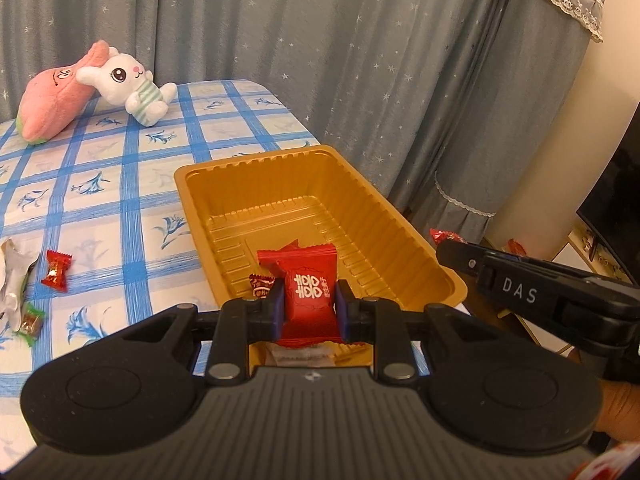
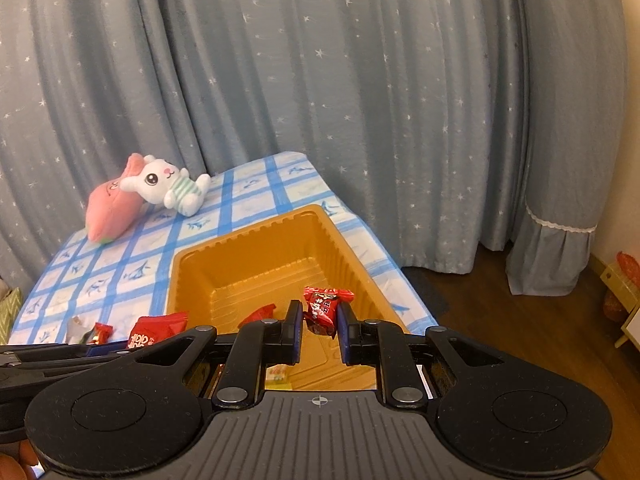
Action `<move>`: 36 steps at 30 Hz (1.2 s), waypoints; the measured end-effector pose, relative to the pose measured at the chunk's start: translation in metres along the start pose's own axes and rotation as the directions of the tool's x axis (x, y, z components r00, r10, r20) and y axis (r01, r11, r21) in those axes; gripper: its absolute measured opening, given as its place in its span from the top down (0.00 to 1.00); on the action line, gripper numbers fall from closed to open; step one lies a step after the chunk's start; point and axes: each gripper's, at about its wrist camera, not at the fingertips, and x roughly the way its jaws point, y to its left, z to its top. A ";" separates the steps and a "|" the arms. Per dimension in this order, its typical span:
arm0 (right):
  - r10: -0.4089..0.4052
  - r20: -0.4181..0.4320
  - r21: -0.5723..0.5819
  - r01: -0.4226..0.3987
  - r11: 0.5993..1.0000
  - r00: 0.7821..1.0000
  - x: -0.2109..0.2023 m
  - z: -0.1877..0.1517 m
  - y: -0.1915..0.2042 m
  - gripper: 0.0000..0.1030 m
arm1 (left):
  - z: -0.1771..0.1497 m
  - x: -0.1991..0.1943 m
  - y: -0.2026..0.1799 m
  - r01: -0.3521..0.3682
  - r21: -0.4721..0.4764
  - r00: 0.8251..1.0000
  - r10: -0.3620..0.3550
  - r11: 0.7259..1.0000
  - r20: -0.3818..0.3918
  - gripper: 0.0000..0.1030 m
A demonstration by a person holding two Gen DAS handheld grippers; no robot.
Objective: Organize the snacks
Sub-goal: 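Open both grippers to drop the red candy and red packet into the tray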
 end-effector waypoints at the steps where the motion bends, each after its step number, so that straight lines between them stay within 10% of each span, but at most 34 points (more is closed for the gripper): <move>1: 0.000 -0.001 0.002 0.000 1.000 1.000 0.003 0.001 -0.001 0.83 | 0.001 0.003 0.000 -0.001 0.001 1.000 0.001 1.000 -0.002 0.78; 8: -0.002 -0.005 0.016 0.002 1.000 1.000 0.017 0.005 -0.007 0.83 | 0.006 0.020 0.004 0.004 -0.003 1.000 -0.004 1.000 -0.014 0.78; 11: 0.000 -0.007 0.024 0.000 1.000 1.000 0.020 0.005 -0.009 0.83 | 0.007 0.026 0.007 -0.009 -0.012 1.000 0.009 1.000 -0.012 0.62; 32: 0.075 -0.039 0.035 -0.074 0.997 0.996 0.032 0.005 0.002 0.82 | -0.011 -0.015 0.055 -0.089 -0.109 0.996 0.092 0.990 0.019 0.60; 36: 0.095 -0.026 0.078 -0.093 0.993 0.995 0.034 0.008 -0.002 0.46 | -0.016 -0.022 0.061 -0.109 -0.113 0.993 0.112 0.988 0.020 0.58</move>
